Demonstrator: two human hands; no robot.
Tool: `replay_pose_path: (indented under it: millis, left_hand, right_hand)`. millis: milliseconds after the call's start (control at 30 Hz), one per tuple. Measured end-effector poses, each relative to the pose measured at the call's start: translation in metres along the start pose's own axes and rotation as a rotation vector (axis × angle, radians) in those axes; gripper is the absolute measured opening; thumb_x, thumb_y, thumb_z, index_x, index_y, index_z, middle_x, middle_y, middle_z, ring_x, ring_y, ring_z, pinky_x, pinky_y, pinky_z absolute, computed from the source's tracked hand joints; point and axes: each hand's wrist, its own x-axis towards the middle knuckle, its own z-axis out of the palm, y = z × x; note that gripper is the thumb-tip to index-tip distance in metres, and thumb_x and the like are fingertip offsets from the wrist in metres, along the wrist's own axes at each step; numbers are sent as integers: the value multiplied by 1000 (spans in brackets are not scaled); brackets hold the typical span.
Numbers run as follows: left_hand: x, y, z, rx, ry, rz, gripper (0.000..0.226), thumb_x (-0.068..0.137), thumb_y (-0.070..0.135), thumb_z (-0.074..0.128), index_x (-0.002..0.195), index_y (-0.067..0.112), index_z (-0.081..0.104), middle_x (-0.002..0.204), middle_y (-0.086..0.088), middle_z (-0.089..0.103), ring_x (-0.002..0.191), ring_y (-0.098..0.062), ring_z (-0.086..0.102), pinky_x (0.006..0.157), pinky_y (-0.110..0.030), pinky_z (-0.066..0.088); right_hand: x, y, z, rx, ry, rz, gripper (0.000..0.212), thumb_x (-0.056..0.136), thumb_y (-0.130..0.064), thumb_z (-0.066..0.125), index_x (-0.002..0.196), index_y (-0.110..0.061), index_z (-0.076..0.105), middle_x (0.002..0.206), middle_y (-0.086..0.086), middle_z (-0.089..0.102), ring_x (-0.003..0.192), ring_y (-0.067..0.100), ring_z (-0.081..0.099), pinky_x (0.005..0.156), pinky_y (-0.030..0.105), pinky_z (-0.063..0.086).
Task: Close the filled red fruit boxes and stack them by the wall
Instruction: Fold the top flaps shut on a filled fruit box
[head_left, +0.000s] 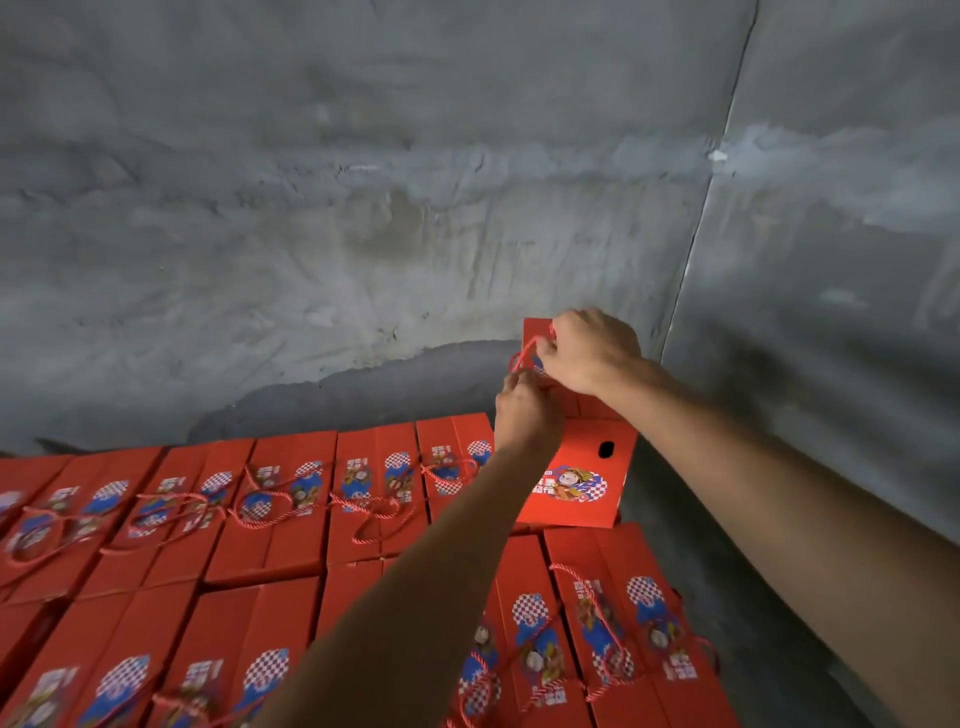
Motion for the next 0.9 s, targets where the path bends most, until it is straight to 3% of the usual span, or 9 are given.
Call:
replay_pose_path:
  millis: [67, 133, 200, 333, 433, 567, 900]
  left_hand:
    - [-11, 11, -18, 2, 18, 17, 24, 92, 10, 50, 113, 5, 60, 108, -18, 66, 99, -41, 62, 84, -47, 54]
    - [-30, 22, -47, -24, 65, 47, 9, 90, 11, 53, 98, 11, 58, 89, -6, 66, 83, -23, 63, 65, -31, 48]
    - [-55, 31, -73, -70, 89, 81, 11, 88, 10, 57, 94, 19, 56, 79, 9, 62, 69, -3, 59, 52, -15, 38]
    - [-144, 23, -140, -162, 51, 124, 21, 89, 14, 61, 109, 18, 68, 93, 12, 74, 82, 0, 68, 63, -14, 50]
    - [-219, -1, -193, -247, 76, 155, 24, 85, 9, 58, 103, 21, 70, 89, 25, 73, 85, 7, 69, 70, -11, 51]
    - [-310, -47, -280, -247, 186, 114, 17, 93, 13, 62, 105, 19, 73, 96, 13, 77, 88, 0, 71, 76, -19, 55]
    - [-524, -189, -553, -210, 529, -113, 12, 98, 13, 64, 104, 12, 74, 93, 2, 76, 85, -15, 74, 82, -42, 59]
  right_hand:
    - [-23, -14, -13, -162, 101, -67, 29, 97, -37, 56, 95, -13, 72, 96, 14, 72, 96, 36, 69, 77, 38, 48]
    - [-55, -32, -28, -65, 173, -68, 29, 96, -39, 57, 90, -15, 71, 90, 11, 73, 90, 35, 70, 72, 37, 50]
    - [-86, -43, -35, 143, 256, -12, 29, 95, -43, 57, 90, -18, 73, 88, 5, 74, 85, 31, 70, 66, 33, 48]
    - [-177, -89, -53, 547, 242, -24, 25, 98, -43, 59, 103, -23, 73, 96, -6, 76, 87, 17, 71, 72, 33, 56]
    - [-244, -138, -53, 698, 194, -82, 21, 98, -39, 62, 105, -22, 73, 99, -6, 76, 92, 15, 71, 81, 40, 57]
    - [-320, -222, -53, 809, 159, -177, 19, 97, -37, 66, 101, -21, 75, 99, -8, 76, 95, 13, 72, 86, 40, 56]
    - [-496, -526, -40, 1127, -40, -379, 27, 94, -57, 63, 97, -31, 72, 90, -22, 74, 86, 0, 71, 79, 37, 60]
